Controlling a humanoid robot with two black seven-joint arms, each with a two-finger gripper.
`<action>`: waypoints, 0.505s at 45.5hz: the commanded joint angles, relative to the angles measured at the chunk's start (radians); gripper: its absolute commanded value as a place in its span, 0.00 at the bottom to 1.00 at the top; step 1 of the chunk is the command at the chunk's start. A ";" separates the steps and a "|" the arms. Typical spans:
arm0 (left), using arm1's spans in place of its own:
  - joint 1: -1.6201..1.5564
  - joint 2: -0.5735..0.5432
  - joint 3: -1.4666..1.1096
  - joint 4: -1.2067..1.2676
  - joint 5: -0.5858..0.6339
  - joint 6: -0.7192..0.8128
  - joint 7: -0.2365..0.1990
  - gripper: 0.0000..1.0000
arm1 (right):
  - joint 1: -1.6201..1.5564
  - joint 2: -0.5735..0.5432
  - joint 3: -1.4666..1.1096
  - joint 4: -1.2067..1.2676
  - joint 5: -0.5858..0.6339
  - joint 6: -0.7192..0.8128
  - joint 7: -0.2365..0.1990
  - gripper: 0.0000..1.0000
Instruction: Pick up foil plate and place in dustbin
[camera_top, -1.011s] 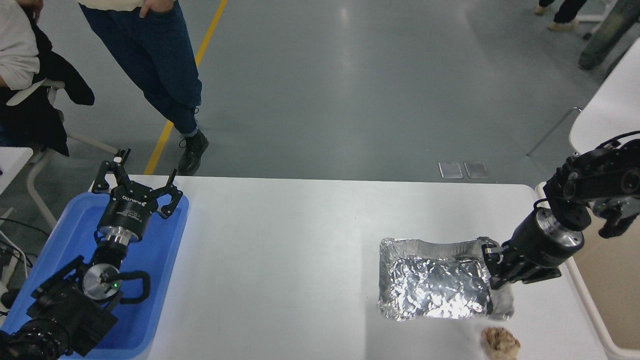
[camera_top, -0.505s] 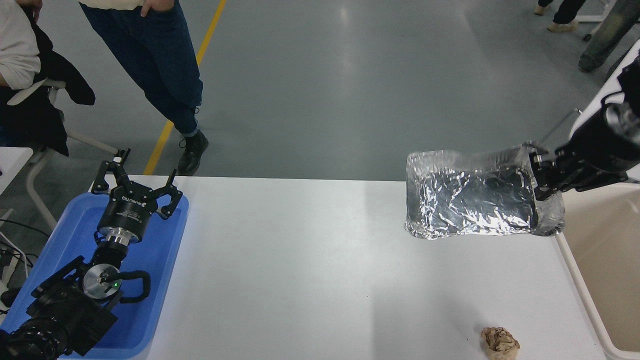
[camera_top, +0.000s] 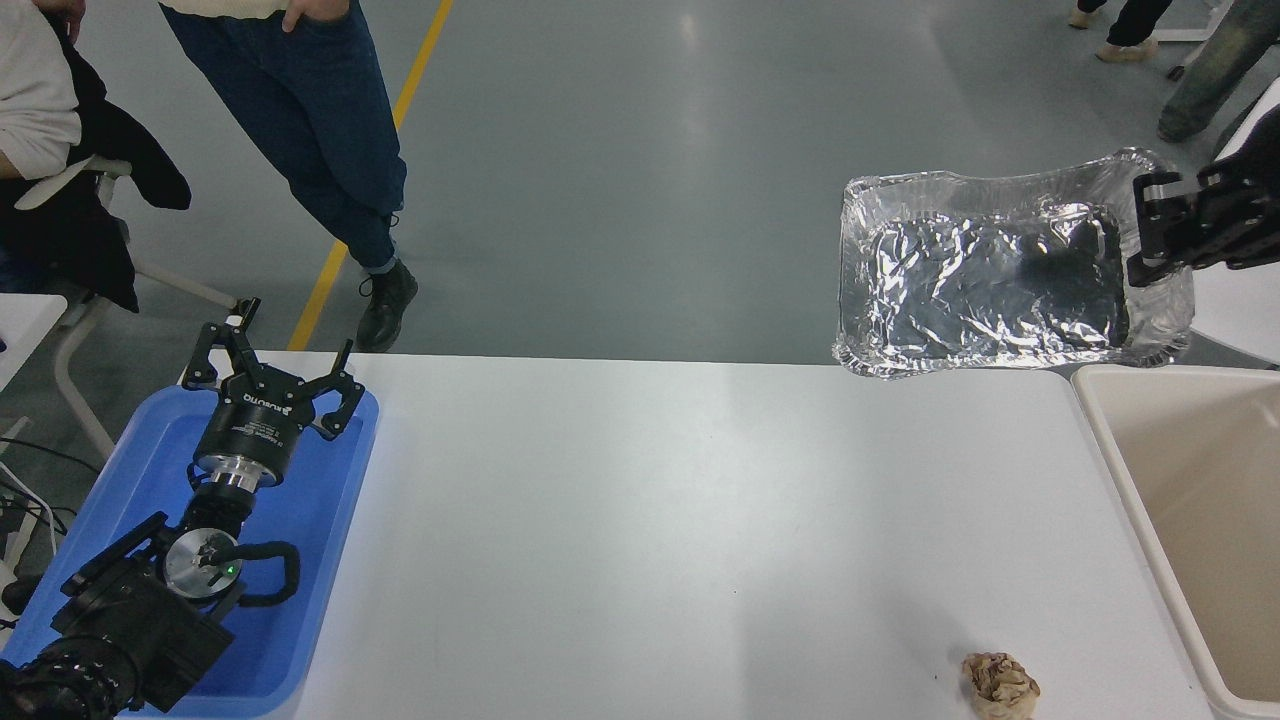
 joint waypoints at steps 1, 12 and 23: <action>0.000 0.000 0.000 0.000 0.000 0.000 0.000 1.00 | -0.082 -0.092 -0.074 -0.143 -0.015 0.001 0.000 0.00; 0.000 0.000 0.000 0.000 0.000 0.000 0.000 1.00 | -0.314 -0.253 -0.050 -0.414 -0.024 0.001 0.000 0.00; 0.000 0.000 0.000 0.000 0.000 0.000 0.000 1.00 | -0.717 -0.388 0.208 -0.717 -0.024 0.001 0.000 0.00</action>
